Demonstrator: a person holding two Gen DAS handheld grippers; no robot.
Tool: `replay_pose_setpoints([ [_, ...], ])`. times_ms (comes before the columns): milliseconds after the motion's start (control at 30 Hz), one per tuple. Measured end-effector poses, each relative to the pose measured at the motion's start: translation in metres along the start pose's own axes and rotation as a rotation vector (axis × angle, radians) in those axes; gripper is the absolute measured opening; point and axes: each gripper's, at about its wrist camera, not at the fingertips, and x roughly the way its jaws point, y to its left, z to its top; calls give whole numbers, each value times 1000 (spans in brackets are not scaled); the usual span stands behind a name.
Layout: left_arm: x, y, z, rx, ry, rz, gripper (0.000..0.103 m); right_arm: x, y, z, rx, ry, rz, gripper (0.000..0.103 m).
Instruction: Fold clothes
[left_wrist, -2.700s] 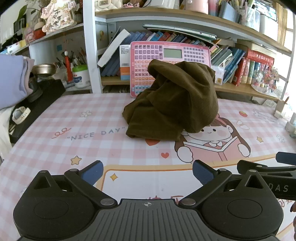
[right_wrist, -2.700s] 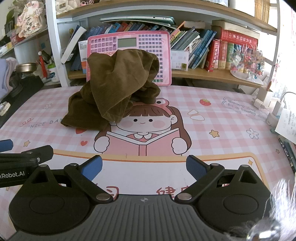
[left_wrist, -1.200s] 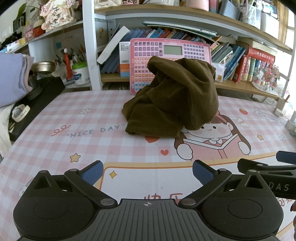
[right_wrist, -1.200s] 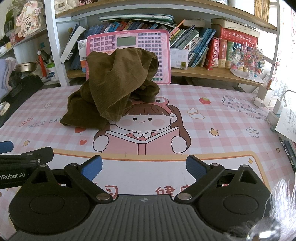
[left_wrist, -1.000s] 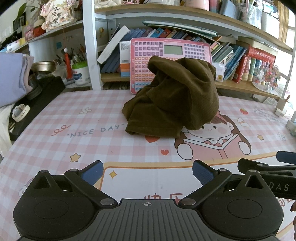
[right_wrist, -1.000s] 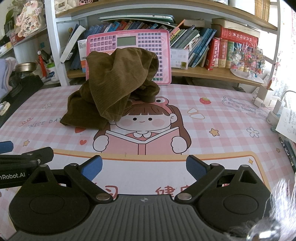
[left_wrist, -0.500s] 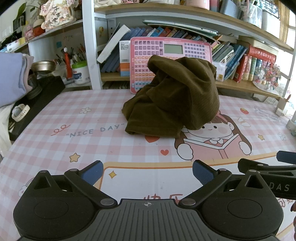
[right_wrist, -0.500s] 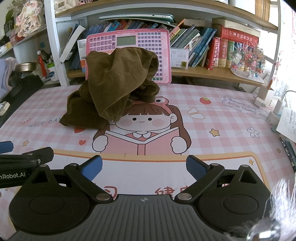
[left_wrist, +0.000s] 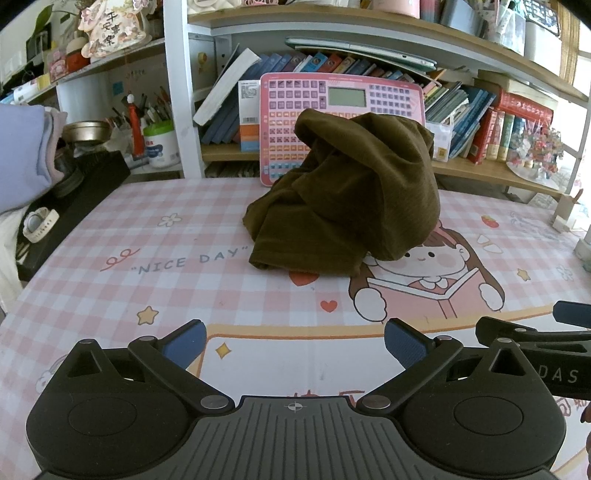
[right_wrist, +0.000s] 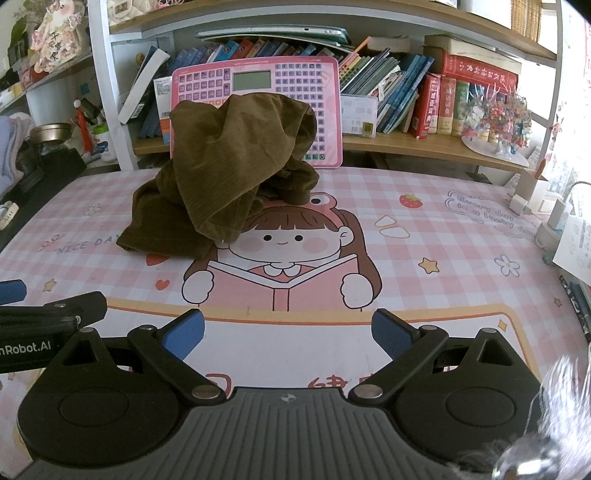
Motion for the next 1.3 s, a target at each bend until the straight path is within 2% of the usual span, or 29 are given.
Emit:
replay_pose_setpoints([
  [267,1,-1,1,-2,0,-8,103,1,-3,-1,11,0,5,98],
  [767,-2,-6,3,2,-4,-72,103,2,-10,-2,41,5,19,96],
  [1300,3,-22,-3,21,50,-57,103,3,-28,-16,104,25,30,95],
])
